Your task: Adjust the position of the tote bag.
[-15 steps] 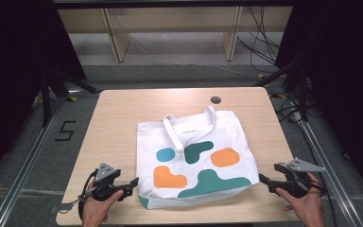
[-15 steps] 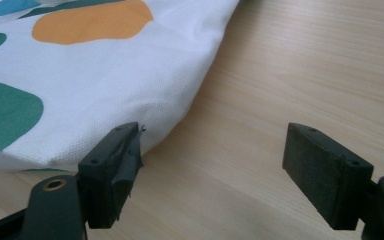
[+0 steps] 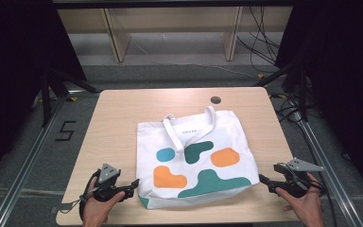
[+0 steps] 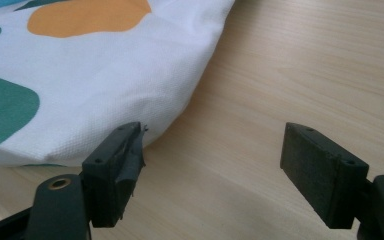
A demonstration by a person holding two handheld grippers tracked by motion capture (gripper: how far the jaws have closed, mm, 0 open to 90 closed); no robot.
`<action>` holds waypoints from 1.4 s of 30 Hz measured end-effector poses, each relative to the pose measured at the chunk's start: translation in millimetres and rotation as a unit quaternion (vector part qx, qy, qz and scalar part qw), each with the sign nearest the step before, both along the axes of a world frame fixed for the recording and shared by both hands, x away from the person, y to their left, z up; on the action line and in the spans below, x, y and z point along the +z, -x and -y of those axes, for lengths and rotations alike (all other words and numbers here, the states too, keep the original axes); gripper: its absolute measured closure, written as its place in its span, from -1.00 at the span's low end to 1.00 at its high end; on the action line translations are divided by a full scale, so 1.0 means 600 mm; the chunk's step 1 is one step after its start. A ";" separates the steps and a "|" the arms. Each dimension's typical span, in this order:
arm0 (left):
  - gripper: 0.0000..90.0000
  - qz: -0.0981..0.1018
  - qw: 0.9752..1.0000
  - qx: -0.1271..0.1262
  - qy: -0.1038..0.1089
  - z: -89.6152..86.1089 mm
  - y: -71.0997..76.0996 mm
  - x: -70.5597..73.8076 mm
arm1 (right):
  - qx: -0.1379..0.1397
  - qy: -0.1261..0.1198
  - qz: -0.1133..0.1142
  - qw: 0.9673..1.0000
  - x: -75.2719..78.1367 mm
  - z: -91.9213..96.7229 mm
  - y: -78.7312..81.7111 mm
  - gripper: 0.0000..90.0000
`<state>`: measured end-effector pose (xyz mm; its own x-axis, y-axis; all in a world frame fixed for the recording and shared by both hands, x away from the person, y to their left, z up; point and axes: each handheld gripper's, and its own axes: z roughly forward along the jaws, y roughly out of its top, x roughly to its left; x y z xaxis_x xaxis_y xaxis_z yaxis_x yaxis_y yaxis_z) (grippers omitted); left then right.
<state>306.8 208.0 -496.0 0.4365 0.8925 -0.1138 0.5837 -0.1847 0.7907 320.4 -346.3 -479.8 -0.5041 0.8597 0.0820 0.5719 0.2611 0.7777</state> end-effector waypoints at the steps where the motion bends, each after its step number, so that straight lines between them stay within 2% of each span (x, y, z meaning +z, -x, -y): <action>1: -0.59 0.001 1.000 -0.002 -0.001 -0.001 0.000 0.000 | 0.002 -0.004 -0.001 1.000 0.000 0.001 0.000 -0.42; 2: -0.59 0.003 1.000 -0.004 0.008 -0.002 -0.001 0.000 | 0.000 -0.006 -0.001 1.000 0.002 0.000 -0.001 -0.35; 3: -0.59 -0.002 0.999 -0.001 0.032 -0.004 0.001 0.001 | 0.001 -0.007 0.000 1.000 0.003 0.000 -0.002 -0.32; 4: -0.58 -0.002 0.999 -0.005 0.042 -0.006 0.001 0.002 | 0.004 -0.006 -0.001 1.000 0.005 0.001 -0.001 -0.32; 5: -0.55 -0.003 0.999 -0.006 0.044 -0.007 0.003 0.005 | -0.001 -0.019 -0.009 1.000 0.006 -0.003 0.001 -0.32; 6: -0.53 -0.003 0.999 -0.006 0.044 -0.007 0.003 0.005 | -0.001 -0.019 -0.009 1.000 0.006 -0.003 0.001 -0.32; 8: -0.52 -0.006 0.998 -0.012 0.061 -0.004 0.009 0.009 | -0.002 -0.034 -0.011 0.999 0.018 -0.009 0.002 -0.31; 9: -0.50 -0.009 0.998 -0.019 0.064 -0.003 0.011 0.010 | 0.011 -0.022 0.003 1.000 0.020 -0.009 -0.002 -0.30; 11: -0.47 -0.010 0.998 -0.022 0.061 0.000 0.014 0.013 | 0.012 -0.013 0.008 1.000 0.023 -0.013 -0.002 -0.29; 12: -0.44 -0.008 0.998 -0.027 0.048 0.009 0.020 0.018 | 0.011 -0.007 0.001 1.000 0.029 -0.025 0.000 -0.26; 14: -0.41 -0.007 0.998 -0.033 0.050 0.013 0.022 0.021 | 0.024 0.009 0.008 1.000 0.032 -0.028 -0.005 -0.25; 15: -0.40 -0.009 0.998 -0.039 0.055 0.019 0.025 0.026 | 0.011 -0.003 -0.002 1.000 0.035 -0.034 -0.002 -0.25; 17: -0.39 -0.013 0.998 -0.042 0.050 0.020 0.027 0.030 | 0.014 -0.004 0.000 1.000 0.039 -0.033 -0.003 -0.24; 18: -0.37 -0.015 0.998 -0.047 0.051 0.020 0.029 0.033 | 0.016 -0.016 0.023 0.999 0.049 -0.024 -0.007 -0.22; 19: -0.35 -0.017 0.997 -0.048 0.052 0.020 0.029 0.033 | 0.007 -0.044 0.000 0.999 0.052 -0.027 -0.004 -0.23; 20: -0.34 -0.021 0.997 -0.051 0.052 0.021 0.030 0.032 | 0.006 -0.045 -0.007 0.999 0.053 -0.029 -0.003 -0.23; 21: -0.34 -0.025 0.996 -0.046 0.067 0.025 0.030 0.030 | 0.017 -0.027 0.007 0.999 0.052 -0.029 -0.005 -0.25; 22: -0.32 -0.030 0.996 -0.048 0.064 0.026 0.031 0.029 | 0.015 -0.030 -0.009 0.999 0.051 -0.037 -0.001 -0.26; 23: -0.31 -0.030 0.996 -0.048 0.064 0.026 0.031 0.029 | 0.015 -0.030 -0.009 0.999 0.051 -0.037 -0.001 -0.26; 24: -0.31 -0.039 0.995 -0.058 0.065 0.030 0.033 0.027 | 0.030 -0.016 -0.020 0.999 0.048 -0.050 0.000 -0.28; 25: -0.30 -0.039 0.995 -0.058 0.065 0.030 0.033 0.027 | 0.030 -0.016 -0.020 0.999 0.048 -0.050 0.000 -0.28; 26: -0.30 -0.041 0.995 -0.063 0.068 0.033 0.034 0.025 | 0.038 0.004 -0.009 0.999 0.048 -0.049 -0.001 -0.28; 27: -0.29 -0.052 0.994 -0.074 0.060 0.038 0.034 0.020 | 0.045 0.012 -0.019 0.999 0.050 -0.054 0.004 -0.28; 28: -0.31 -0.052 0.994 -0.074 0.060 0.038 0.034 0.020 | 0.045 0.012 -0.019 0.999 0.050 -0.054 0.004 -0.28; 29: -0.31 -0.067 0.994 -0.085 0.034 0.034 0.031 0.019 | 0.042 0.012 -0.031 0.999 0.050 -0.055 0.006 -0.28; 30: -0.36 -0.072 0.993 -0.080 0.040 0.033 0.029 0.016 | 0.036 0.013 -0.044 0.998 0.045 -0.057 0.009 -0.28; 31: -0.36 -0.073 0.993 -0.066 0.062 0.035 0.028 0.013 | 0.036 0.013 -0.044 0.998 0.045 -0.057 0.009 -0.28; 32: -0.36 -0.086 0.991 -0.080 0.059 0.027 0.025 0.011 | 0.032 0.017 -0.052 0.998 0.041 -0.060 0.011 -0.25; 33: -0.35 -0.086 0.991 -0.080 0.059 0.027 0.025 0.011 | 0.028 0.006 -0.067 0.997 0.038 -0.064 0.012 -0.25; 34: -0.35 -0.091 0.991 -0.081 0.059 0.030 0.024 0.007 | 0.027 0.015 -0.067 0.997 0.036 -0.063 0.010 -0.24; 35: -0.35 -0.091 0.991 -0.081 0.059 0.030 0.024 0.007 | 0.032 0.008 -0.071 0.997 0.031 -0.064 0.008 -0.22; 36: -0.35 -0.101 0.990 -0.080 0.050 0.031 0.020 -0.001 | 0.032 0.011 -0.076 0.997 0.030 -0.063 0.007 -0.21; 37: -0.36 -0.101 0.990 -0.080 0.050 0.031 0.020 -0.001 | 0.030 0.016 -0.088 0.996 0.028 -0.062 0.008 -0.21; 39: -0.41 -0.119 0.989 -0.084 0.029 0.029 0.015 -0.010 | 0.033 0.014 -0.086 0.996 0.024 -0.061 0.005 -0.19; 40: -0.41 -0.128 0.987 -0.086 0.034 0.031 0.010 -0.016 | 0.035 0.018 -0.100 0.994 0.020 -0.063 0.002 -0.15; 42: -0.31 -0.128 0.987 -0.094 0.027 0.032 0.010 -0.013 | 0.029 0.014 -0.104 0.994 0.021 -0.068 0.005 -0.10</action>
